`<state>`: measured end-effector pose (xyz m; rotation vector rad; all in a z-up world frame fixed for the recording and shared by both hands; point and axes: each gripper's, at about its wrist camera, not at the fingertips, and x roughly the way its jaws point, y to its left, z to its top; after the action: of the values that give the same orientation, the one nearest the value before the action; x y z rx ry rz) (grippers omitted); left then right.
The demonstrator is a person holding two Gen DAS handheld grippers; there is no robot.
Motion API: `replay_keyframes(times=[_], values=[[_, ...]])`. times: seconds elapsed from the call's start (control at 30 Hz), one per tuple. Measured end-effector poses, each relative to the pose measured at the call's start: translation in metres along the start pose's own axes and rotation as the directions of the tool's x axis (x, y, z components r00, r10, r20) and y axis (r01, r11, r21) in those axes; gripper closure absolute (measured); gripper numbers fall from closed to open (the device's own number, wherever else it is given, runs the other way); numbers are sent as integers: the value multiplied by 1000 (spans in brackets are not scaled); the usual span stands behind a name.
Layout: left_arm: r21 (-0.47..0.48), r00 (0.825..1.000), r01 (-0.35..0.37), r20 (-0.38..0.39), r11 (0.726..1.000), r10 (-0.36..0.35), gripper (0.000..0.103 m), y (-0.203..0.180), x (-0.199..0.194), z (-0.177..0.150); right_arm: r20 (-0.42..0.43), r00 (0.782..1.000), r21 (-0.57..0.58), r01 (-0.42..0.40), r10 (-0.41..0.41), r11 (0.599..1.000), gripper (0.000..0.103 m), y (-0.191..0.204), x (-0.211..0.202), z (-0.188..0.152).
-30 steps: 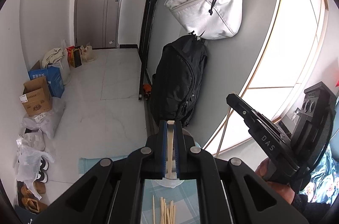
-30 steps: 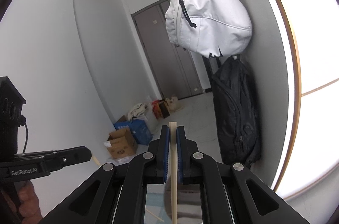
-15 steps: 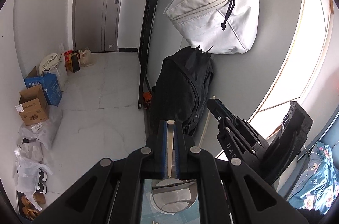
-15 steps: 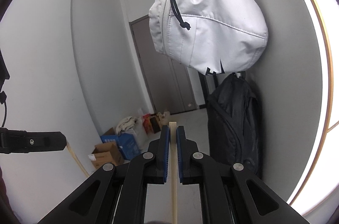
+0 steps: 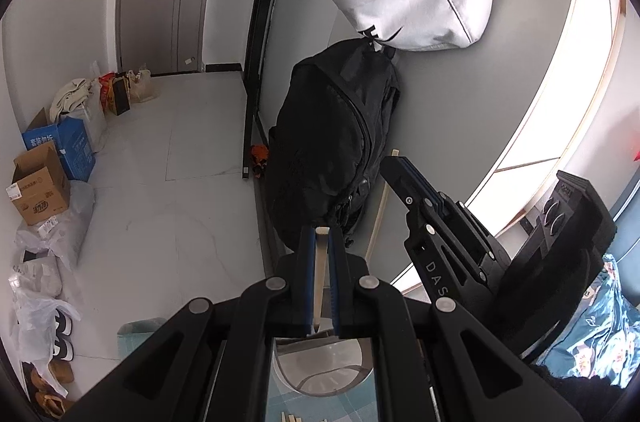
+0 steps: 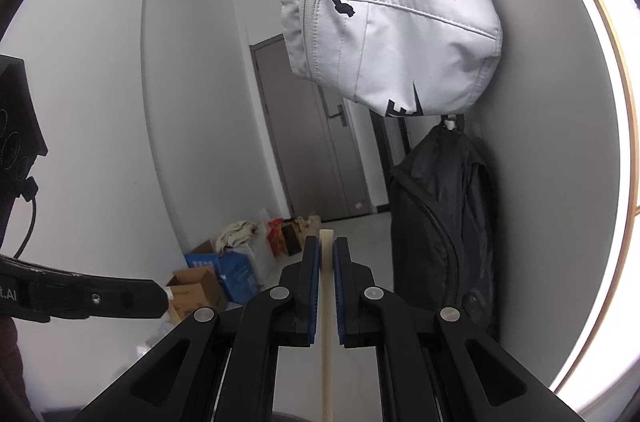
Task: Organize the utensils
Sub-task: 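Carry both chopsticks over the white holder and open both tools to drop them, then move both open tools back down toward the chopsticks on the cloth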
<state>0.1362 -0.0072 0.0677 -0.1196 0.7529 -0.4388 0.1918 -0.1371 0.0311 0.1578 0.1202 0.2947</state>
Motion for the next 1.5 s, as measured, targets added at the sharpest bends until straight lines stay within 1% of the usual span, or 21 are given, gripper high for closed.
replay_keyframes(times=[0.1,0.2,0.3,0.4,0.43,0.47,0.5,0.57,0.6,0.63,0.73,0.77,0.83,0.93,1.0,1.07,1.17,1.2,1.27,1.37,1.5], values=[[36,1000,-26,-6,999,26,101,-7,1,-3,-10,1000,-4,-18,18,1000,97,2,-8,-2],[44,999,9,-32,999,-7,101,-9,4,-6,-38,998,-12,-42,42,999,97,5,-16,-6],[54,998,23,-52,998,-20,101,-8,6,-9,-101,991,-19,-88,86,996,96,6,-29,-16],[56,995,67,-77,996,-63,99,-10,7,-11,-167,981,1,-103,102,995,94,3,-41,-28],[47,994,70,-82,996,-66,95,-10,7,-12,-183,977,16,-110,111,994,93,0,-43,-31],[36,994,81,-80,996,-78,82,-9,5,-13,-202,972,35,-119,124,992,93,-3,-46,-33],[26,994,86,-72,996,-84,64,-7,3,-14,-216,967,56,-125,134,991,90,-6,-51,-36],[6,998,49,-35,999,-48,51,-3,-6,-16,-232,965,81,-109,125,991,76,-10,-61,-37],[-6,999,46,-24,999,-46,50,-1,-11,-17,-227,965,111,-104,127,988,60,-14,-70,-37],[-22,999,44,-18,999,-44,50,2,-15,-18,-221,967,139,-102,131,985,52,-18,-78,-37],[-48,1000,10,5,999,-10,43,8,-28,-24,-240,965,157,-73,110,985,42,-21,-98,-37],[-52,1000,-5,10,999,5,39,10,-32,-26,-248,962,162,-72,111,984,41,-22,-104,-35],[-73,1000,-18,19,997,19,38,13,-39,-31,-248,963,159,-70,108,985,36,-21,-115,-32],[-111,999,-41,11,993,42,38,18,-47,-40,-239,967,123,-64,92,990,34,-14,-132,-28],[-135,999,-48,5,990,50,38,20,-49,-47,-238,968,112,-59,85,992,29,-10,-138,-28],[-152,998,-58,-3,987,58,37,22,-51,-53,-232,968,112,-68,93,991,28,-6,-148,-28],[-152,997,-73,-22,986,70,35,24,-58,-64,-236,966,104,-78,100,992,26,1,-160,-32],[-148,997,-76,-30,986,73,31,24,-58,-67,-240,965,102,-83,106,991,25,3,-164,-33],[-148,997,-77,-43,986,71,30,24,-59,-72,-252,961,92,-92,113,992,23,7,-168,-35],[-152,996,-71,-64,986,62,30,26,-60,-82,-274,954,77,-107,124,991,20,16,-173,-42],[-168,995,-69,-86,983,55,29,31,-59,-96,-367,919,94,-116,142,989,17,22,-168,-54]])
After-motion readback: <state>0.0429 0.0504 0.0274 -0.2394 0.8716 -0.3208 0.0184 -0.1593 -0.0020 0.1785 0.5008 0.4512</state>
